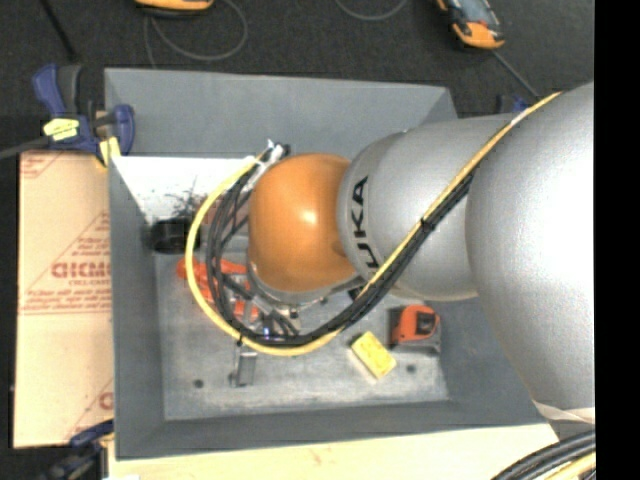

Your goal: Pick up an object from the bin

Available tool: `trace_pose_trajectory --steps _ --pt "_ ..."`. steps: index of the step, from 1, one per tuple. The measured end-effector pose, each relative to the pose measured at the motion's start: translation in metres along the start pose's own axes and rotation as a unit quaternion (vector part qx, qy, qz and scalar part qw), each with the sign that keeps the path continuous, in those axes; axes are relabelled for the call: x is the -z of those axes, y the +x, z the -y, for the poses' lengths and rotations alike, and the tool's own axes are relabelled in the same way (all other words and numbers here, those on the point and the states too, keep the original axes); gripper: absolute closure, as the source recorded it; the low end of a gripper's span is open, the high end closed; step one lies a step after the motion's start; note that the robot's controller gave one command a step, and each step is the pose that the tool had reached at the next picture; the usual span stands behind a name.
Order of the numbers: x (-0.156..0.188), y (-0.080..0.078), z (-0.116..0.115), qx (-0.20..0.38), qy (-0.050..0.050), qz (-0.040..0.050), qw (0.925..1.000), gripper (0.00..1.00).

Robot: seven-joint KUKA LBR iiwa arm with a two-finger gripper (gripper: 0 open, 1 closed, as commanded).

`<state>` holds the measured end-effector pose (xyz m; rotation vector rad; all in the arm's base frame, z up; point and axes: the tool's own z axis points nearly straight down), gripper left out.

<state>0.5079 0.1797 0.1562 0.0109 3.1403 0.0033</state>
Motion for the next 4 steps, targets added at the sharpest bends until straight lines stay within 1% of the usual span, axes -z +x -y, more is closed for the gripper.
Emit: trace_pose_trajectory --steps 1,2,3,4 --pt "0.000 0.000 0.000 0.000 0.000 0.0000 1.0000 0.00" --pt "0.008 -0.044 0.027 0.032 0.001 0.0002 0.9995 0.00" --pt "-0.008 -0.061 0.043 0.026 0.001 0.0040 0.9997 0.00" --pt "-0.015 -0.059 0.031 0.101 0.001 0.0008 0.9948 0.00"
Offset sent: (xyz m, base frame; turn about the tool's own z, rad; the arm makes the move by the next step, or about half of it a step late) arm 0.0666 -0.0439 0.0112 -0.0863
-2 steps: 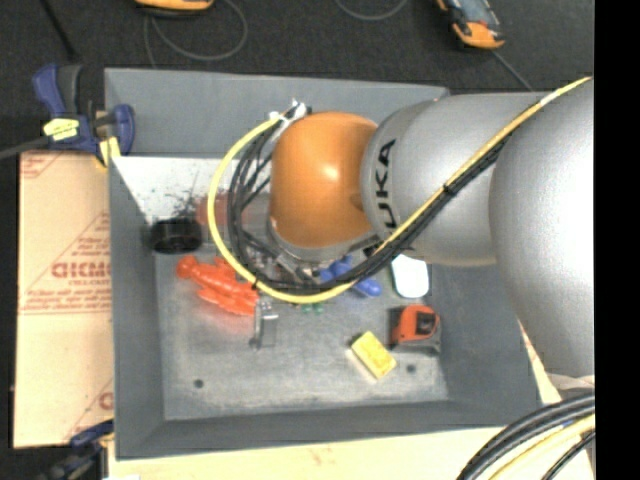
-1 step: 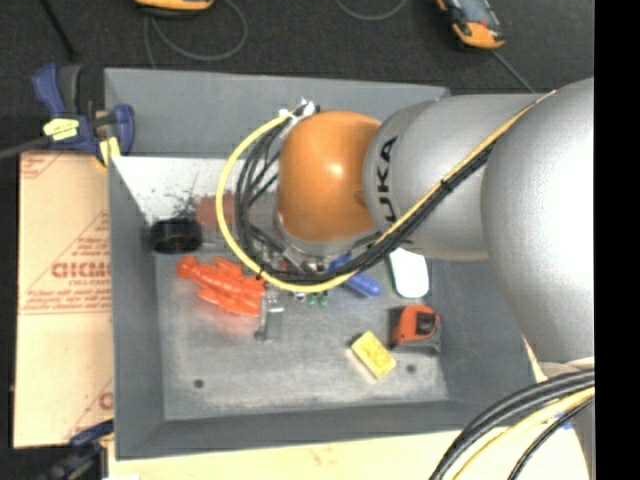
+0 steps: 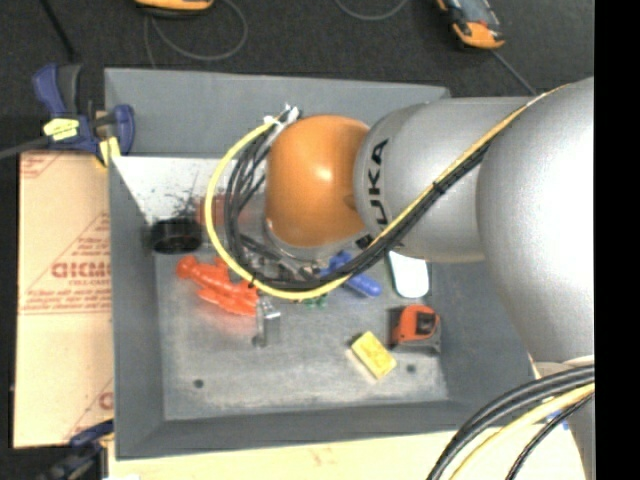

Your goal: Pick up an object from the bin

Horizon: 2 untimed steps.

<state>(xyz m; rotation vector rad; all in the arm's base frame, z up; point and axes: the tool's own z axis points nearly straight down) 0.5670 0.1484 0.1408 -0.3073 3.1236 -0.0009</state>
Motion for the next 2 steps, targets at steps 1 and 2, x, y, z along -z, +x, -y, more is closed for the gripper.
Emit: trace_pose_trajectory --steps 1,2 --pt "-0.017 -0.013 0.004 0.084 0.000 0.0022 0.9965 0.00" --pt "-0.024 -0.030 0.006 0.114 0.000 0.0001 0.9935 0.00"
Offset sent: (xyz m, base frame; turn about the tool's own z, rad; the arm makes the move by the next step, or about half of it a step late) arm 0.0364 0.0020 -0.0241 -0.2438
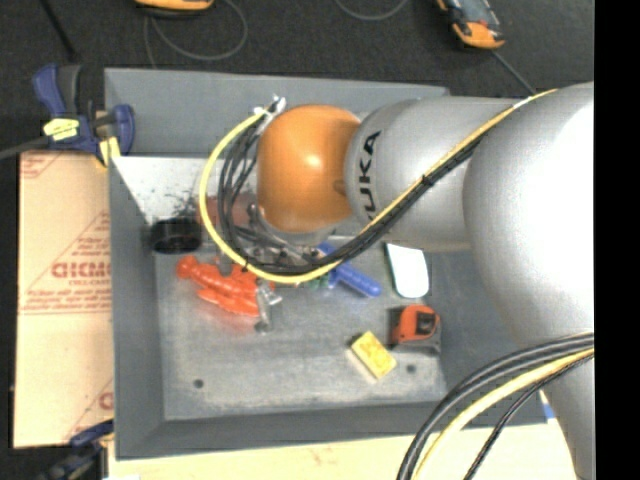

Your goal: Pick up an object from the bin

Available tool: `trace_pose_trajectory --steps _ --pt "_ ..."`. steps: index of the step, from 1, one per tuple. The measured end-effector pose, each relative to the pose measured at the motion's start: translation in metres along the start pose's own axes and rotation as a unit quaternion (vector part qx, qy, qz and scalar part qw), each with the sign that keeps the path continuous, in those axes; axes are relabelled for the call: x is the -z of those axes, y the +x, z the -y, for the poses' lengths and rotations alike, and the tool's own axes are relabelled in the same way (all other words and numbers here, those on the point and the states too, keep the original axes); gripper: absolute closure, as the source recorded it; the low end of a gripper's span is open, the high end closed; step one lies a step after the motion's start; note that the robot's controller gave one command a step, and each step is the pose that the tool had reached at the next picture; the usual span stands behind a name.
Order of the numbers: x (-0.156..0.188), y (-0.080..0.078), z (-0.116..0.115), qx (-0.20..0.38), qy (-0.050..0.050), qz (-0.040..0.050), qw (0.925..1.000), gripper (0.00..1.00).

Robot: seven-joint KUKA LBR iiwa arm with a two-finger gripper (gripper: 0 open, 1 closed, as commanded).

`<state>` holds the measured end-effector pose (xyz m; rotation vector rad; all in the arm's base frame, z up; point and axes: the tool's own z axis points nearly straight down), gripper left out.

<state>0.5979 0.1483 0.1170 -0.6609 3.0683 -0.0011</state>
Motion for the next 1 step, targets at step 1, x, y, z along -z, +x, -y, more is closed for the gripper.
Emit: trace_pose_trajectory --steps 1 --pt "-0.0049 -0.0074 0.0046 0.063 0.000 0.0013 0.9980 0.00"
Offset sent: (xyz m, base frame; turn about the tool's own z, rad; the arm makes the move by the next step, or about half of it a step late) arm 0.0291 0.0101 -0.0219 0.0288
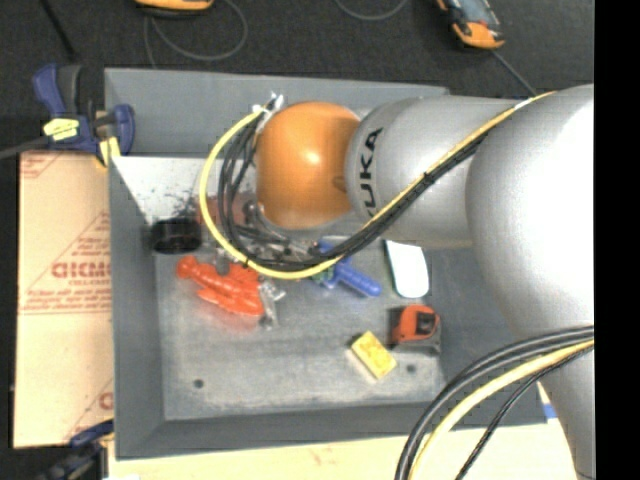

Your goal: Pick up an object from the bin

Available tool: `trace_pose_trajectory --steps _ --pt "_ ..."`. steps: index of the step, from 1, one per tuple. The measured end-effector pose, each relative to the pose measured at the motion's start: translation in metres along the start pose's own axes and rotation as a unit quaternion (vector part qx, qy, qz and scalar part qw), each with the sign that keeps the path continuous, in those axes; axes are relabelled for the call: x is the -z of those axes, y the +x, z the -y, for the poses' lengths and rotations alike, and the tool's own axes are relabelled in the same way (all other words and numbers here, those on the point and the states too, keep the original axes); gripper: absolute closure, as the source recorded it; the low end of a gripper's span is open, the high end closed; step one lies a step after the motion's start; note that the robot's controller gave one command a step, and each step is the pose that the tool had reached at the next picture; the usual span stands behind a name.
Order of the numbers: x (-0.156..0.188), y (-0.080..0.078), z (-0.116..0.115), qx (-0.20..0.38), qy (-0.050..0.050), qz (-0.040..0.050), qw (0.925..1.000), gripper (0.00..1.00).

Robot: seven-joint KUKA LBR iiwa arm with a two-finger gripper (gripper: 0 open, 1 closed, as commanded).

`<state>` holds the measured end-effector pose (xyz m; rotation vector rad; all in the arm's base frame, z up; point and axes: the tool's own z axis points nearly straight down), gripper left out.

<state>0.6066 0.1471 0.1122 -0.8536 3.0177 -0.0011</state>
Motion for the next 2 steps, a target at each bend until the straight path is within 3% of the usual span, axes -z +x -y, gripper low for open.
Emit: trace_pose_trajectory --steps 1,2 --pt "-0.011 -0.017 0.002 -0.065 -0.001 0.0004 0.9979 0.00" --pt "-0.037 0.002 0.001 0.044 0.000 0.0036 0.9990 1.00"
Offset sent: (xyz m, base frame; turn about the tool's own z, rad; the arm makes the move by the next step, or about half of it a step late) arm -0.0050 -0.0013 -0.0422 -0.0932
